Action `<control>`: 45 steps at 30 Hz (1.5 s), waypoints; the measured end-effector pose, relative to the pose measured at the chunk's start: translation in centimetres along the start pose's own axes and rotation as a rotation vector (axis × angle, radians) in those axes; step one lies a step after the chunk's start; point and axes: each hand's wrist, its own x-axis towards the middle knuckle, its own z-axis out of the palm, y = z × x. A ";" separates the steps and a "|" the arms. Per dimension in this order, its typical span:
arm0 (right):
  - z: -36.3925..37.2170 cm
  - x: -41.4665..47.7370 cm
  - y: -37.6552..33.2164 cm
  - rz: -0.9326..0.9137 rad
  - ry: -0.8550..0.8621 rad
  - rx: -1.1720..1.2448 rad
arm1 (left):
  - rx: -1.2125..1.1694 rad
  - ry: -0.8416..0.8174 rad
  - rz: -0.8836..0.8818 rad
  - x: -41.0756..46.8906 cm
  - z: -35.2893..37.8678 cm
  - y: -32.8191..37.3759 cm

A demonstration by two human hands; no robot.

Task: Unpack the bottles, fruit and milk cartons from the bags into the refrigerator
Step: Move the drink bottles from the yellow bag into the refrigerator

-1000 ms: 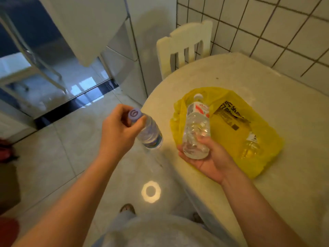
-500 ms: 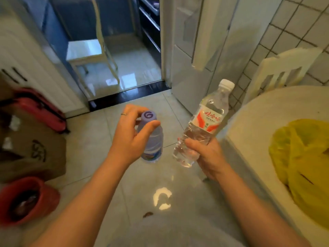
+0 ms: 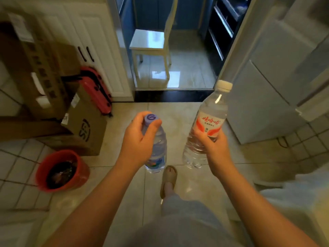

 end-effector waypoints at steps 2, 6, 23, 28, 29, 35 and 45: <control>1.7 4.1 0.1 0.007 -0.027 0.009 | 0.018 0.025 0.008 3.4 -0.2 -0.8; 4.2 13.2 -0.8 0.003 -0.133 -0.001 | 0.079 0.043 0.032 11.6 0.2 -2.3; 1.7 42.6 -7.7 -0.111 0.108 0.066 | 0.051 -0.070 0.139 44.8 13.9 -3.8; -3.0 51.5 -8.6 -0.153 0.325 0.038 | -0.045 -0.236 0.238 55.3 22.6 -4.3; -4.1 53.3 -9.0 -0.154 0.370 0.028 | -0.060 -0.281 0.254 57.5 24.6 -4.3; -11.3 62.0 -11.7 -0.140 0.664 -0.007 | -0.122 -0.532 0.374 69.6 36.6 -2.1; -23.5 67.3 -17.1 -0.320 1.096 -0.025 | -0.377 -0.790 0.552 76.6 55.3 6.2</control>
